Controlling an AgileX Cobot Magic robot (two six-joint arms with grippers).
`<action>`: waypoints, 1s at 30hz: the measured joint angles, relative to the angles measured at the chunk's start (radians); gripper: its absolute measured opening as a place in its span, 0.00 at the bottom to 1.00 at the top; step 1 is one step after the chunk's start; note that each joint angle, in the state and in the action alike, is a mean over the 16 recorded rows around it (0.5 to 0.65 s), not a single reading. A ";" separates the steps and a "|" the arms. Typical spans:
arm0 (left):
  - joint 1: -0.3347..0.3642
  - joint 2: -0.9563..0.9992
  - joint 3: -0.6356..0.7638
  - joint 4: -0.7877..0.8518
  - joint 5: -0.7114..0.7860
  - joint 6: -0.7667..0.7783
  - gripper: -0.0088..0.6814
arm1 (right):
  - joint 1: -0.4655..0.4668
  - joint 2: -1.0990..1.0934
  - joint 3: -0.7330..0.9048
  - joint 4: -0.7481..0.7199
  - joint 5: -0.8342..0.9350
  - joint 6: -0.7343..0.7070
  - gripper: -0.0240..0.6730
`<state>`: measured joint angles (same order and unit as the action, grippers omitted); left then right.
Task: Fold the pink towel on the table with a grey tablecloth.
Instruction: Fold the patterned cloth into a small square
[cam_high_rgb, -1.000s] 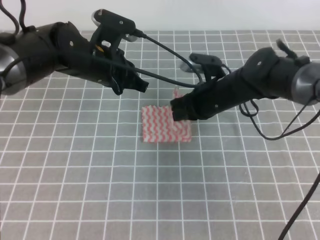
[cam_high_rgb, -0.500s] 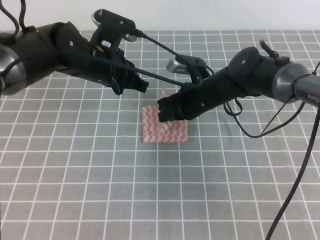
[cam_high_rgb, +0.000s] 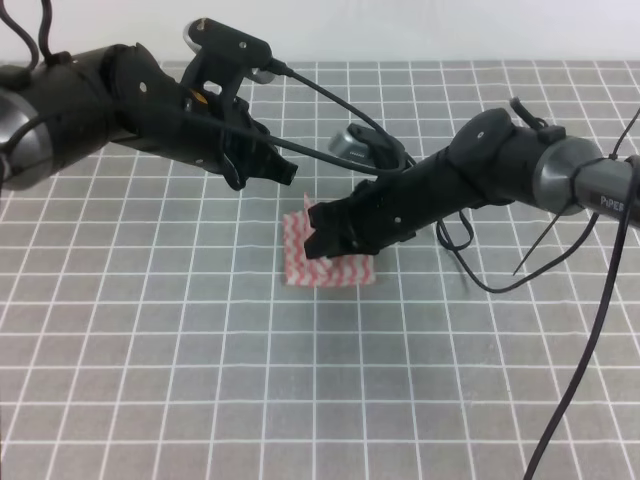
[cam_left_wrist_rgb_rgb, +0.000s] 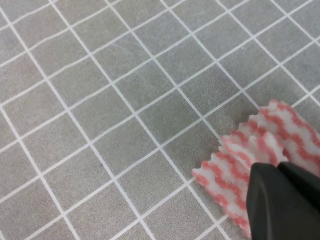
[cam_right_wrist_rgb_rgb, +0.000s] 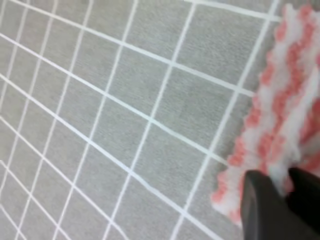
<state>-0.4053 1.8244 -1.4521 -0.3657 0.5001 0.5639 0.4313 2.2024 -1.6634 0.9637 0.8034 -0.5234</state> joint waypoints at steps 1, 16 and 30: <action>0.000 0.001 0.000 0.000 0.000 0.000 0.01 | 0.000 0.001 0.000 0.015 0.003 -0.003 0.18; 0.000 0.004 0.001 -0.027 0.006 0.002 0.01 | 0.001 0.045 -0.001 0.163 0.013 -0.033 0.20; 0.000 0.000 0.000 -0.079 0.060 0.008 0.01 | -0.008 0.002 -0.001 0.113 0.012 -0.075 0.02</action>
<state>-0.4055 1.8248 -1.4516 -0.4444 0.5599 0.5724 0.4232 2.2045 -1.6647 1.0767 0.8149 -0.5986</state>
